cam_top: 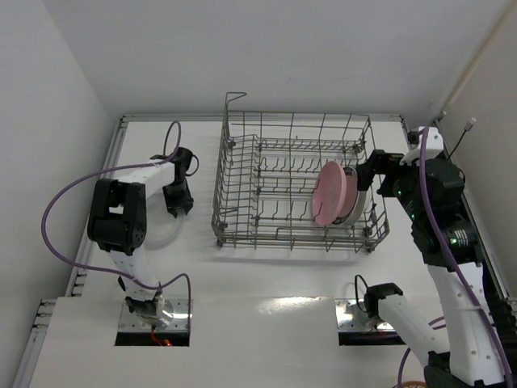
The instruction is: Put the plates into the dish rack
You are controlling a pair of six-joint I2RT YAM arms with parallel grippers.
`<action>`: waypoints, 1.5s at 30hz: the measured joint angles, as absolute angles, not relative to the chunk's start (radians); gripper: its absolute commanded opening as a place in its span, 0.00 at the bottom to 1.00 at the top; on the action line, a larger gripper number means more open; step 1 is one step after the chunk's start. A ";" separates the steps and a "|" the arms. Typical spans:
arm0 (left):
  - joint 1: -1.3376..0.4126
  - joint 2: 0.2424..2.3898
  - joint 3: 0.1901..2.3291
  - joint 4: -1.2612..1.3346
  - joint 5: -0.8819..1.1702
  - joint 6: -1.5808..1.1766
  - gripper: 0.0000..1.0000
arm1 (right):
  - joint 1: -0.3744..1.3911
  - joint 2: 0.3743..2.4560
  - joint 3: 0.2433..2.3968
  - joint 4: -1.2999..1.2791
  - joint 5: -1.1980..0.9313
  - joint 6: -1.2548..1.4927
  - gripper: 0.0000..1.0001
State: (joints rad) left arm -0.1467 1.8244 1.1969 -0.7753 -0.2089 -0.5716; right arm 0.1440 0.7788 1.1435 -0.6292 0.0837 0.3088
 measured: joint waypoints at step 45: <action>-0.136 1.465 1.362 -0.728 0.029 -0.620 0.00 | 0.144 0.776 1.142 -0.633 0.105 0.306 1.00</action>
